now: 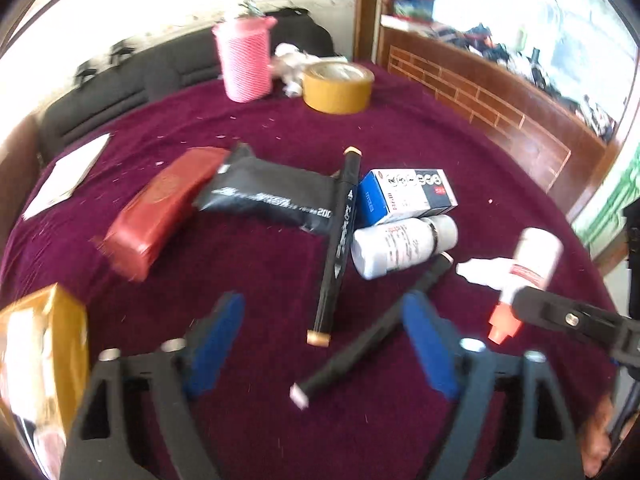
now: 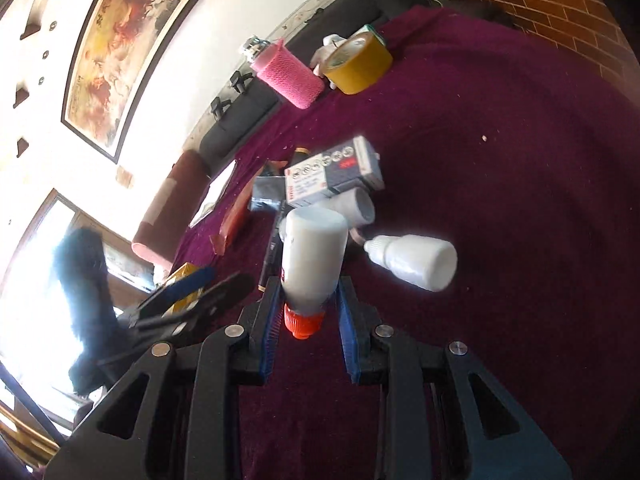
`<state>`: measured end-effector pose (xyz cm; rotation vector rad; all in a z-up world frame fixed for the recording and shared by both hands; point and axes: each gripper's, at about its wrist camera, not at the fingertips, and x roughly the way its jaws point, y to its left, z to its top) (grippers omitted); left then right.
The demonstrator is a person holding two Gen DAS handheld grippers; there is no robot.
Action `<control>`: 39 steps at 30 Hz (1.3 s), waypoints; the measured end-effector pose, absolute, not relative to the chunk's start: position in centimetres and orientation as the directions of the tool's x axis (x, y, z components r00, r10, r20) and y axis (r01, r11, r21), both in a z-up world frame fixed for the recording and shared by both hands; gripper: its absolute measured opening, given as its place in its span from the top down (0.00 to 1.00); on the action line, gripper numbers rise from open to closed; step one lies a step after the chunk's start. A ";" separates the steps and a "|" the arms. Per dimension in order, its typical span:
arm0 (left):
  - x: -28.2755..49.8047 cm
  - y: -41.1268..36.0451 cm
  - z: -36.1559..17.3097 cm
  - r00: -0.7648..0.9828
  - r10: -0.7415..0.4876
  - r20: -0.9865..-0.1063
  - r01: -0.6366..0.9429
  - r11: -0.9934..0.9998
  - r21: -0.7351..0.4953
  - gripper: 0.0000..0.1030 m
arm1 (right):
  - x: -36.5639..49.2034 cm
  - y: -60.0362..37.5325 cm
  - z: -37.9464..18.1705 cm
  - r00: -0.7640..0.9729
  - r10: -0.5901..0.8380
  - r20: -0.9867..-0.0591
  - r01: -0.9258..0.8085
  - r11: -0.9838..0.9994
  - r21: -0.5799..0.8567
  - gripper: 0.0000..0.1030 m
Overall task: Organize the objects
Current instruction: 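Grasp the orange-capped black marker with the left tool while the right tool lifts the bottle, then carry the bottle and marker over the tray and open both tools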
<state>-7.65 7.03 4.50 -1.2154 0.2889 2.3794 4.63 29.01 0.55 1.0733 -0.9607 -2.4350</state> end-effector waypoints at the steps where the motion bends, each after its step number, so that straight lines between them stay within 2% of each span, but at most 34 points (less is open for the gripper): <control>1: -8.2 7.2 4.1 -0.493 0.298 -0.818 -0.488 -0.872 -0.023 0.46 | 4.6 28.9 0.8 -0.678 -0.505 -0.534 0.016 -0.737 0.676 0.76; 2: -8.5 7.3 3.8 -0.478 0.303 -0.824 -0.496 -0.868 -0.031 0.53 | 4.8 28.8 1.0 -0.686 -0.493 -0.535 0.018 -0.747 0.665 0.76; 4: -9.0 7.7 3.0 -0.463 0.289 -0.838 -0.506 -0.863 -0.018 0.57 | 4.8 28.7 1.2 -0.691 -0.493 -0.528 0.022 -0.745 0.666 0.76; 13: -10.1 10.4 1.7 -0.466 0.271 -0.842 -0.489 -0.872 -0.011 0.59 | 4.5 29.1 0.5 -0.674 -0.501 -0.543 0.000 -0.735 0.678 0.75; 16: -9.7 10.1 2.3 -0.474 0.285 -0.833 -0.478 -0.878 -0.028 0.88 | 4.9 29.3 0.5 -0.681 -0.481 -0.553 -0.009 -0.749 0.663 0.75; 23: -5.7 6.7 6.0 -0.526 0.354 -0.773 -0.481 -0.874 -0.073 0.89 | 4.8 29.5 0.0 -0.675 -0.462 -0.575 -0.031 -0.762 0.647 0.76; 31: 0.1 -1.2 10.6 -0.613 0.401 -0.681 -0.424 -0.894 -0.145 0.89 | 4.9 29.2 -0.1 -0.677 -0.429 -0.598 -0.042 -0.788 0.614 0.76; 35: 3.8 -7.2 12.6 -0.674 0.380 -0.634 -0.361 -0.918 -0.167 0.89 | 5.0 28.4 0.1 -0.674 -0.427 -0.603 -0.016 -0.808 0.589 0.76; 39: 7.0 -13.6 13.3 -0.734 0.292 -0.613 -0.242 -0.956 -0.165 0.89 | 5.8 25.3 1.2 -0.628 -0.487 -0.606 0.055 -0.806 0.590 0.76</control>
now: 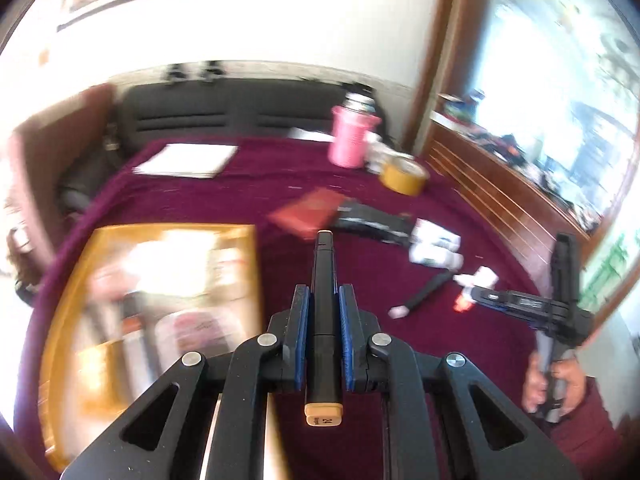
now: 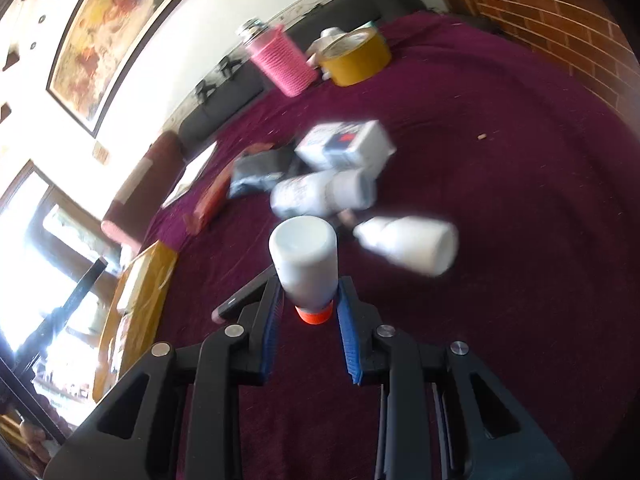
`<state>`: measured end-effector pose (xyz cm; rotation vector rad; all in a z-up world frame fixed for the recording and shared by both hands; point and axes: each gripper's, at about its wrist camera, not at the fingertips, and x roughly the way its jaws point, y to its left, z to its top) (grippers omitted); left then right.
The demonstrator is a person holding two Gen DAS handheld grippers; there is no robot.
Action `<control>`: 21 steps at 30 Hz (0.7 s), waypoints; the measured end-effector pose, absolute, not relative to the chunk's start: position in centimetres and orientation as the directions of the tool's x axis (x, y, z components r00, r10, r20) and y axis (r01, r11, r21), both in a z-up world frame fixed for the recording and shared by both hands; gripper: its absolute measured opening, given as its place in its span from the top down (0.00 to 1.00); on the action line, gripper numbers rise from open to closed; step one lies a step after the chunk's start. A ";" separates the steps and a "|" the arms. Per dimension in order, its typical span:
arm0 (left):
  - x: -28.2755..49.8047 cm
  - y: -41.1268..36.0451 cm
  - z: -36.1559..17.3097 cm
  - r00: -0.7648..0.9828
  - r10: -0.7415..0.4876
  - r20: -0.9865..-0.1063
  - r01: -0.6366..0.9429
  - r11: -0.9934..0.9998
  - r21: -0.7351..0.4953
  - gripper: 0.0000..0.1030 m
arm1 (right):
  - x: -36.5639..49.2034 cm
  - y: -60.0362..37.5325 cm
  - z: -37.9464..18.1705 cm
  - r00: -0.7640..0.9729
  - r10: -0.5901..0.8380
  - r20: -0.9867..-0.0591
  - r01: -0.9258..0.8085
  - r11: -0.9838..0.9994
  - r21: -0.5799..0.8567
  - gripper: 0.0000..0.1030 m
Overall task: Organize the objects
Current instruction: 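Carry the bottle and marker over the tray and open both tools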
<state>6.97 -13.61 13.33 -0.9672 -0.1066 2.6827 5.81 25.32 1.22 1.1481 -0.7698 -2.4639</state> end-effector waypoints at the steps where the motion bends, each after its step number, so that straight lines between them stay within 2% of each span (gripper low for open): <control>1: 7.6 -15.2 13.2 -0.744 0.265 -0.613 -0.208 -0.964 -0.165 0.89 | 6.2 24.3 1.6 -0.614 -0.511 -0.602 0.081 -0.800 0.595 0.76; 7: 10.1 -23.4 10.1 -0.749 0.149 -0.646 -0.017 -0.978 -0.206 0.89 | 8.4 16.1 4.6 -0.478 -0.661 -0.578 0.268 -0.737 0.621 0.75; 12: 11.9 -27.0 7.6 -0.747 0.095 -0.658 0.062 -0.975 -0.211 0.89 | 9.6 9.0 5.4 -0.325 -0.743 -0.585 0.366 -0.669 0.647 0.75; 21: 12.5 -27.9 4.4 -0.722 0.096 -0.685 0.061 -0.978 -0.202 0.89 | 11.5 -2.5 3.2 -0.131 -0.714 -0.688 0.445 -0.663 0.603 0.75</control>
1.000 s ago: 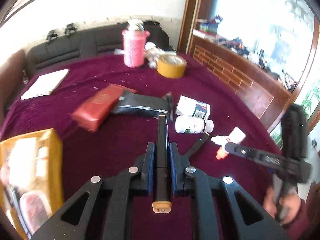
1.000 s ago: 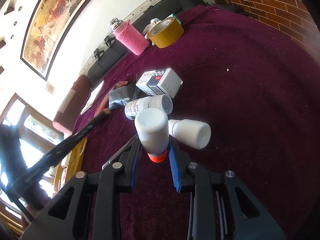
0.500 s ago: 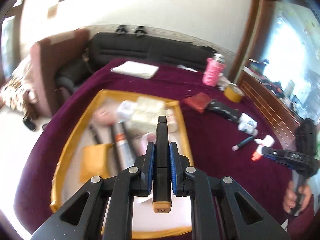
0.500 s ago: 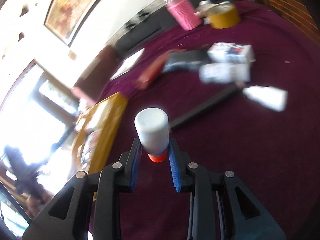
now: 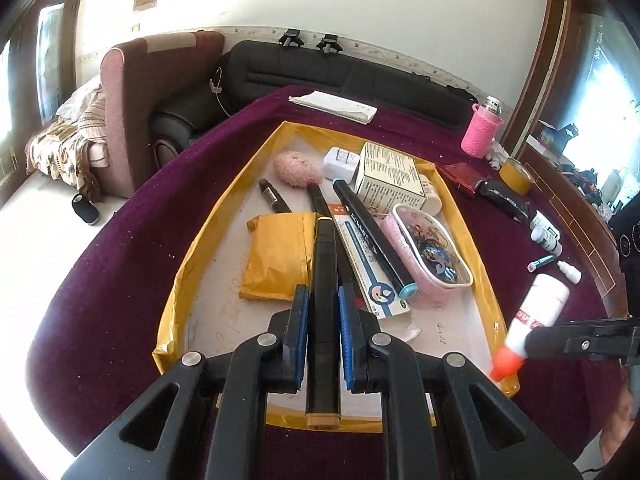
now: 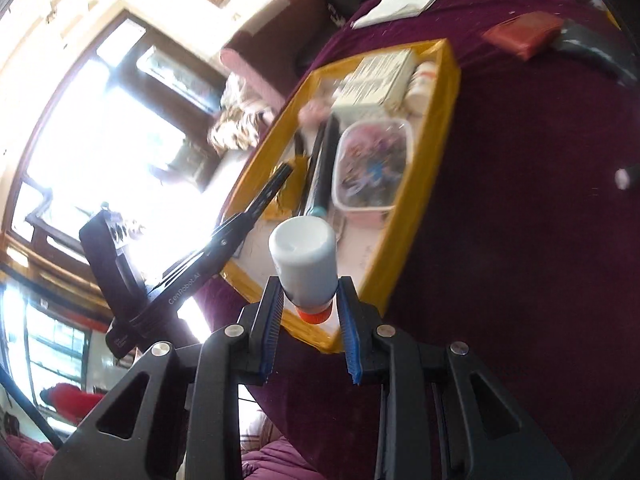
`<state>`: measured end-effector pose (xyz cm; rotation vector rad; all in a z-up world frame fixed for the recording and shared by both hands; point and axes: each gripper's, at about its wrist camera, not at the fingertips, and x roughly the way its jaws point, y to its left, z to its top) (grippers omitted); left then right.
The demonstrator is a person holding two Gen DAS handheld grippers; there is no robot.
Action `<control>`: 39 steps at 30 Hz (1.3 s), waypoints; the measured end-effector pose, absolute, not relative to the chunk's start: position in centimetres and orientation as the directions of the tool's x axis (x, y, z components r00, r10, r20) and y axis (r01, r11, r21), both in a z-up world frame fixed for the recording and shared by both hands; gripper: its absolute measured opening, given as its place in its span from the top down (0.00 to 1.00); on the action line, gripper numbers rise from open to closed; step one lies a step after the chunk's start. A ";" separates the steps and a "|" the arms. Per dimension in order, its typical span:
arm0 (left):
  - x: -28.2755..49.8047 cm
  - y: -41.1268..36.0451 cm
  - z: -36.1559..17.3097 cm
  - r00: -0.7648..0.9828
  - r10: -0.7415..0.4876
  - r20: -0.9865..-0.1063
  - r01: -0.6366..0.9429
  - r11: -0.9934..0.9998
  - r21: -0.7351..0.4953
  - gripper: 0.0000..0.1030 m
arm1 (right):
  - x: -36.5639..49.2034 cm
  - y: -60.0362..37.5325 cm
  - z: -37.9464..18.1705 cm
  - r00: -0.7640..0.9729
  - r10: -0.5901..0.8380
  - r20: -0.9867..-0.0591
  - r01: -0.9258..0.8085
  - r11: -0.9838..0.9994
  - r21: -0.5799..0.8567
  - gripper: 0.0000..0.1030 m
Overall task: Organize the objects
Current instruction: 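Carry the bottle and marker over the tray and open both tools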
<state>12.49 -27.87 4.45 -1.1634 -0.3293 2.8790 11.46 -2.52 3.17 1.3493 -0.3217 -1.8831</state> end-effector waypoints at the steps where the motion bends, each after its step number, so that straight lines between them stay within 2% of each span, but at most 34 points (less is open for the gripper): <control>1: 12.4 -27.7 4.2 -0.719 0.099 -0.688 0.057 -0.978 -0.201 0.89 | 11.4 -3.5 2.8 -0.124 -0.697 -0.706 0.449 -0.674 0.587 0.75; 6: 12.2 -27.0 3.5 -0.715 0.090 -0.694 0.052 -0.982 -0.181 0.89 | 10.3 -6.5 0.8 -0.101 -0.622 -0.776 0.438 -0.729 0.527 0.75; 10: 12.4 -26.2 3.9 -0.732 0.034 -0.681 0.074 -0.989 -0.129 0.88 | 10.3 -7.4 1.3 -0.160 -0.555 -0.816 0.457 -0.775 0.437 0.74; 12: 12.6 -26.1 4.3 -0.744 0.014 -0.668 0.083 -0.990 -0.113 0.84 | 10.4 -7.7 1.5 -0.177 -0.534 -0.827 0.462 -0.787 0.409 0.71; 13: 12.7 -26.0 4.4 -0.750 0.001 -0.661 0.090 -0.991 -0.104 0.74 | 10.2 -7.8 1.7 -0.188 -0.529 -0.828 0.464 -0.791 0.399 0.70; 14: 12.8 -26.1 4.6 -0.757 -0.009 -0.654 0.097 -0.990 -0.098 0.58 | 10.0 -7.6 2.1 -0.202 -0.525 -0.827 0.467 -0.794 0.390 0.68; 16: 13.2 -26.3 4.9 -0.771 -0.024 -0.637 0.114 -0.988 -0.101 0.45 | 9.8 -7.4 2.9 -0.228 -0.530 -0.817 0.473 -0.794 0.383 0.65; 19: 13.3 -26.9 5.3 -0.767 -0.041 -0.640 0.141 -0.984 -0.107 0.45 | 10.1 -7.2 4.1 -0.272 -0.541 -0.796 0.482 -0.792 0.374 0.64; 24: 13.3 -27.4 5.8 -0.751 -0.063 -0.657 0.184 -0.976 -0.116 0.44 | 11.0 -5.9 5.7 -0.353 -0.557 -0.752 0.465 -0.802 0.376 0.51; 39: 13.8 -23.2 7.7 -0.751 -0.117 -0.650 0.166 -0.986 -0.015 0.43 | 11.2 0.2 4.3 -0.384 -0.582 -0.717 0.366 -0.808 0.461 0.51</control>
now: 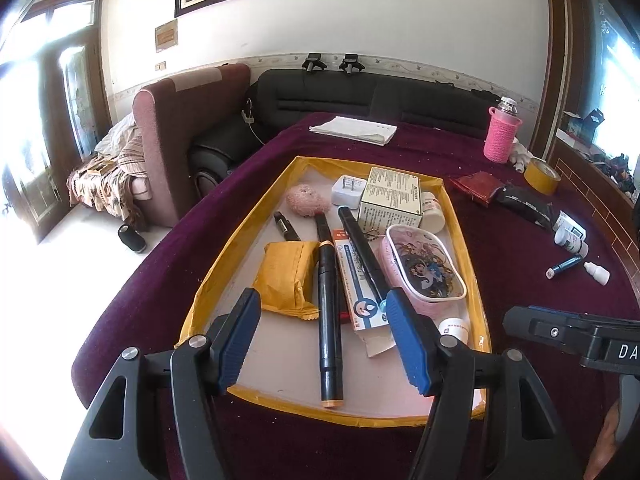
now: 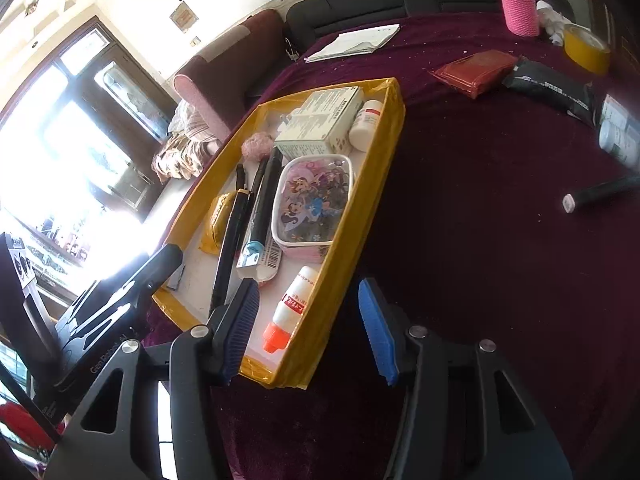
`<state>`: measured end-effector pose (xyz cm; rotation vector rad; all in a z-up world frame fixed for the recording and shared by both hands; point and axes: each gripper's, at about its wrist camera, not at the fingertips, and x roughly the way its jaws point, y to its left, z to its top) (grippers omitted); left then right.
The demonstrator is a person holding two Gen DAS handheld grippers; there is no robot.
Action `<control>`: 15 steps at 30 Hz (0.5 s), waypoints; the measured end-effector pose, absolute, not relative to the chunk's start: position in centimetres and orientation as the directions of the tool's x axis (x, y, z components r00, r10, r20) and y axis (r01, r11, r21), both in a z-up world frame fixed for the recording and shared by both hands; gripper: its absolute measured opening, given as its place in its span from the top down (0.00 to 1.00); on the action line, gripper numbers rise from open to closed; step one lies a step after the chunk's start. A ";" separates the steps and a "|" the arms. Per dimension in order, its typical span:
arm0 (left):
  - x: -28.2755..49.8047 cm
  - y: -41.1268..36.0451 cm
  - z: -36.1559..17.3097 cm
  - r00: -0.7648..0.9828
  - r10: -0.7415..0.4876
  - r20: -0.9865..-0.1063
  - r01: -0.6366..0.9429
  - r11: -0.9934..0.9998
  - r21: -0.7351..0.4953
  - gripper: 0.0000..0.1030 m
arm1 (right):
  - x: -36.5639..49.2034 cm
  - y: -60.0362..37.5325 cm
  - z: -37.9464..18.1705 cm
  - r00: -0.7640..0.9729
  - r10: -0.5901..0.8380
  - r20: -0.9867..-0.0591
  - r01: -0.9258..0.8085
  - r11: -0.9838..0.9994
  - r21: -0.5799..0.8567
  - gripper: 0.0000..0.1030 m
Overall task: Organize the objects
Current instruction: 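Carry the bottle and marker over the tray and open both tools, then withdraw both open tools from the tray toward the remaining table items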
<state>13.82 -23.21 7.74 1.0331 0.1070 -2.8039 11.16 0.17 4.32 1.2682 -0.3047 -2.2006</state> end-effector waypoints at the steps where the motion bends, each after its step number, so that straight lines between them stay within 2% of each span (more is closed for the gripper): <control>1: 13.8 -22.8 7.8 -0.751 -0.119 -0.650 0.163 -0.987 -0.008 0.43 | 11.2 0.6 4.4 -0.387 -0.583 -0.715 0.361 -0.809 0.464 0.51; 11: 13.3 -18.9 8.1 -0.738 -0.104 -0.667 0.108 -0.994 0.036 0.43 | 10.8 5.9 3.9 -0.426 -0.580 -0.695 0.290 -0.815 0.502 0.51; 15: 13.2 -16.8 8.7 -0.741 -0.058 -0.669 0.055 -0.998 0.026 0.43 | 10.4 10.0 3.8 -0.473 -0.546 -0.692 0.228 -0.834 0.502 0.51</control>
